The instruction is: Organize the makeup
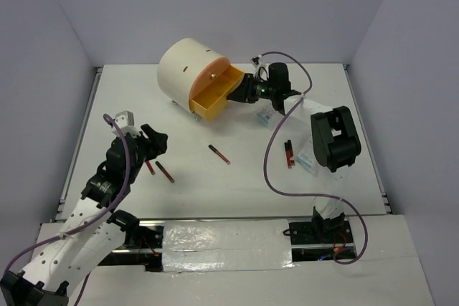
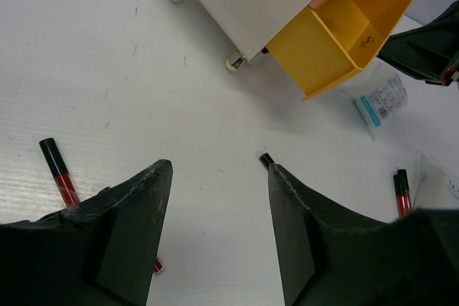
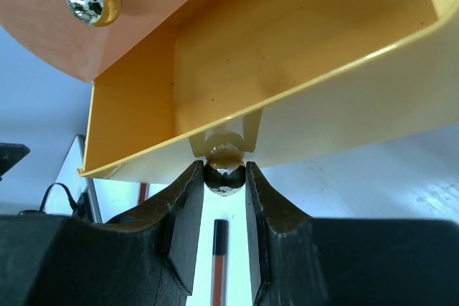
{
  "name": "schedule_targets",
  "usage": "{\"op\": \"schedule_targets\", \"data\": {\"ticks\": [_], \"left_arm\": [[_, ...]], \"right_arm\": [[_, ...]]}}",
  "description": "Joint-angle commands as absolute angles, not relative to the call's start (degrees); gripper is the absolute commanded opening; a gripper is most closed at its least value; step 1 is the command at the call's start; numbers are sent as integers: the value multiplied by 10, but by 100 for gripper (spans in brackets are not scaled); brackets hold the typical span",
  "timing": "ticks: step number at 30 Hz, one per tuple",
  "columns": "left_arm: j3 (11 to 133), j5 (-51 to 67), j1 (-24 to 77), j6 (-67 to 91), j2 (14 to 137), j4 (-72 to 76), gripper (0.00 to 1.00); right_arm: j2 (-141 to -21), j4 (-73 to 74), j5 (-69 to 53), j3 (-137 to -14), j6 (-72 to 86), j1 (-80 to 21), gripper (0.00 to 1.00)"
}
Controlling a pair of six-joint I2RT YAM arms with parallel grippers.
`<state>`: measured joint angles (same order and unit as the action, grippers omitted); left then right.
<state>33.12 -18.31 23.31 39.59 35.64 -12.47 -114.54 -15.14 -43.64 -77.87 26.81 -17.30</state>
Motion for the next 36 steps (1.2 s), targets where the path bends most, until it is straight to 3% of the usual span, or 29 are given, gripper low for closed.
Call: {"op": "schedule_targets", "data": {"ticks": [1,25,36], "left_arm": [[324,-183,230,412,344,-100,68],[317,-178,230,403,345,-83,70],[386,-158,230,326,446,-55,70]], "right_arm": [[-1107,-131,-448,-758,249,-155,25],[-1084,-93,-398,-762,283,-188,26],[-1057,-64,-410,-741,250,-175,27]]}}
